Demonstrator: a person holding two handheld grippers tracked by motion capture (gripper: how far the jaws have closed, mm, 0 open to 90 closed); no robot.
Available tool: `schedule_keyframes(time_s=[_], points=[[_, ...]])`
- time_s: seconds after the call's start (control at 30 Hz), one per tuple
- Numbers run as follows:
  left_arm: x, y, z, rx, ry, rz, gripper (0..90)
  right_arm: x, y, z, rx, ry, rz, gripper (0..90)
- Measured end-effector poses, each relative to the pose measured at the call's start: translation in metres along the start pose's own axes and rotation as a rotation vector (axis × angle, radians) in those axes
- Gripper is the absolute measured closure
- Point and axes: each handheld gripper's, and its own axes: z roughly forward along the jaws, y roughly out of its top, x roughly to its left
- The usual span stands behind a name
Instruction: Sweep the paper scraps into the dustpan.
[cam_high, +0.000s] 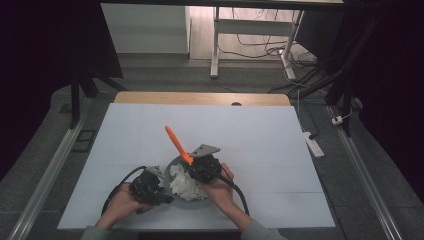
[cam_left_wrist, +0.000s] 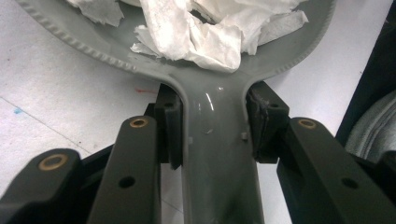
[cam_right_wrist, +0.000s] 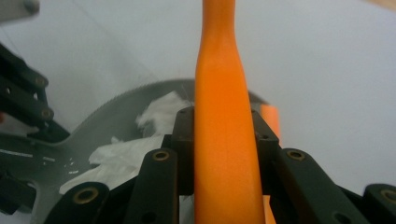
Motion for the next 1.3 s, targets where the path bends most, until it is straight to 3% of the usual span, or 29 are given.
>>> schedule_keyframes(time_s=[0.2, 0.3, 0.57, 0.73, 0.87, 0.97, 1.03, 1.07, 1.17, 1.3], points=[[0.001, -0.001, 0.000, -0.006, -0.003, 0.004, 61.3, -0.023, 0.003, -0.022, -0.080, -0.030, 0.045, 70.4], [0.001, -0.001, 0.000, -0.005, -0.005, 0.005, 61.3, -0.031, 0.003, -0.027, -0.084, -0.036, 0.060, 70.4], [0.001, -0.001, 0.000, -0.006, -0.003, 0.004, 61.3, -0.050, -0.009, -0.036, -0.048, -0.077, 0.082, 70.4], [0.000, -0.002, 0.000, -0.011, 0.003, 0.000, 61.3, -0.058, -0.023, -0.032, 0.016, -0.107, 0.099, 70.4], [-0.001, -0.001, 0.001, -0.014, 0.005, -0.005, 61.3, -0.053, -0.030, -0.023, 0.065, -0.094, 0.088, 70.4], [-0.002, -0.001, 0.001, -0.016, 0.010, -0.009, 61.3, -0.043, -0.028, -0.016, 0.081, -0.072, 0.069, 70.4], [-0.002, -0.001, 0.001, -0.017, 0.013, -0.008, 61.3, -0.035, -0.026, -0.013, 0.081, -0.083, 0.044, 70.4], [-0.002, -0.001, 0.001, -0.017, 0.011, -0.010, 61.3, -0.031, -0.025, -0.012, 0.078, -0.083, 0.032, 70.4], [-0.002, -0.001, 0.002, -0.019, 0.009, -0.012, 61.3, -0.025, -0.021, -0.012, 0.049, -0.012, 0.052, 70.4], [-0.002, -0.001, 0.002, -0.021, 0.009, -0.010, 61.3, -0.019, -0.017, -0.016, 0.008, 0.032, 0.022, 70.4]])
